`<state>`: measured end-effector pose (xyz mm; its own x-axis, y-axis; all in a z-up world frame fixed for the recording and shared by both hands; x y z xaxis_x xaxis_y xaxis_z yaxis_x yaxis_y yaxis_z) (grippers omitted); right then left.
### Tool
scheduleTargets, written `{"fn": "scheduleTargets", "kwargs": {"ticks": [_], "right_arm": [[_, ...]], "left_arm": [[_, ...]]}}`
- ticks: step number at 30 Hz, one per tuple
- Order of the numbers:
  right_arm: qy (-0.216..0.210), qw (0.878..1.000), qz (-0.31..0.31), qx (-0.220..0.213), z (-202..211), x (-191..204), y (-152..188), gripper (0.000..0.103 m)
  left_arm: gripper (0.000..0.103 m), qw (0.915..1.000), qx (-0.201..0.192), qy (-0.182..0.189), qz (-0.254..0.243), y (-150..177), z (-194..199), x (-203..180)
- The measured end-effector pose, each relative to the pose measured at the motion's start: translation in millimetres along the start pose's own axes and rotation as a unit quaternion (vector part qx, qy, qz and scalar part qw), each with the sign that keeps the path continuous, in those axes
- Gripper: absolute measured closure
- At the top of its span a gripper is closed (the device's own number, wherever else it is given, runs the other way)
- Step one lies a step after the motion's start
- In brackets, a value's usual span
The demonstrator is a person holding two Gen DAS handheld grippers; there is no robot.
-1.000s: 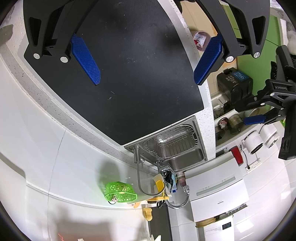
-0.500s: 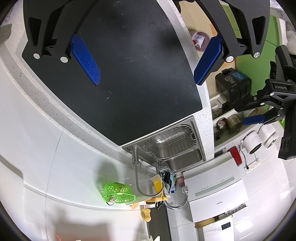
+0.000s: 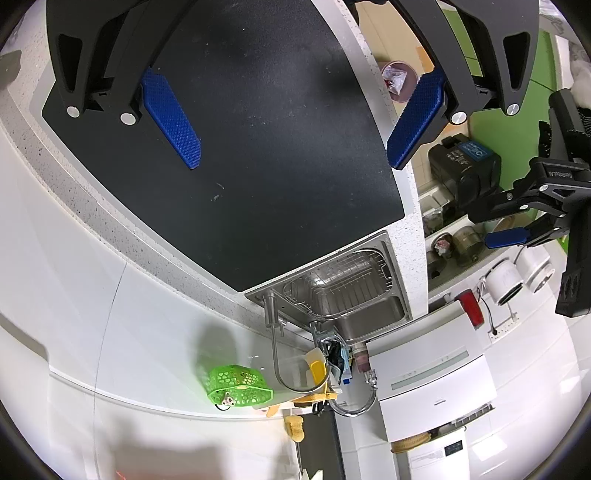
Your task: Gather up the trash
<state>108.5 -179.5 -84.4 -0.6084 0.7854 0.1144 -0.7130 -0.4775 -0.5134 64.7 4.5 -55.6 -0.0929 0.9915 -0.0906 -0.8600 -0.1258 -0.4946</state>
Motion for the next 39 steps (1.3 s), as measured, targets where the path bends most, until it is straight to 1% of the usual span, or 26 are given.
{"fn": "scheduleTargets", "kwargs": {"ticks": [28,30,36,39], "right_arm": [[0.0,1.0,-0.001,0.001,0.2,1.1,1.9,0.006],[0.0,1.0,-0.001,0.002,0.3,1.6,2.1,0.006],[-0.001,1.0,-0.002,0.002,0.2,1.5,3.1,0.006],[0.0,1.0,-0.002,0.001,0.5,1.8,3.0,0.006]], "left_arm": [[0.003,1.0,0.0,0.003,0.001,-0.3,-0.7,-0.9],[0.003,1.0,0.0,-0.002,-0.002,1.0,-1.1,-1.6],[0.003,1.0,0.002,0.006,0.001,3.0,-3.9,-5.4],[0.003,1.0,0.004,0.0,0.006,2.2,-5.2,-2.9]]}}
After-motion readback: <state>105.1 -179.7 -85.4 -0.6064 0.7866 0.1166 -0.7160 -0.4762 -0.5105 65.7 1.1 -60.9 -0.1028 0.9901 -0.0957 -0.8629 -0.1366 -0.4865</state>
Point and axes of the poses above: each gripper's, at about its wrist camera, not at the fingertips, and z roughly against the way its jaws point, x to its left, y to its underside, the point moved 7 cm from there along -z, roughly the way its jaws point, and after that the axes turned 13 degrees about x, right-handed, at the moved point
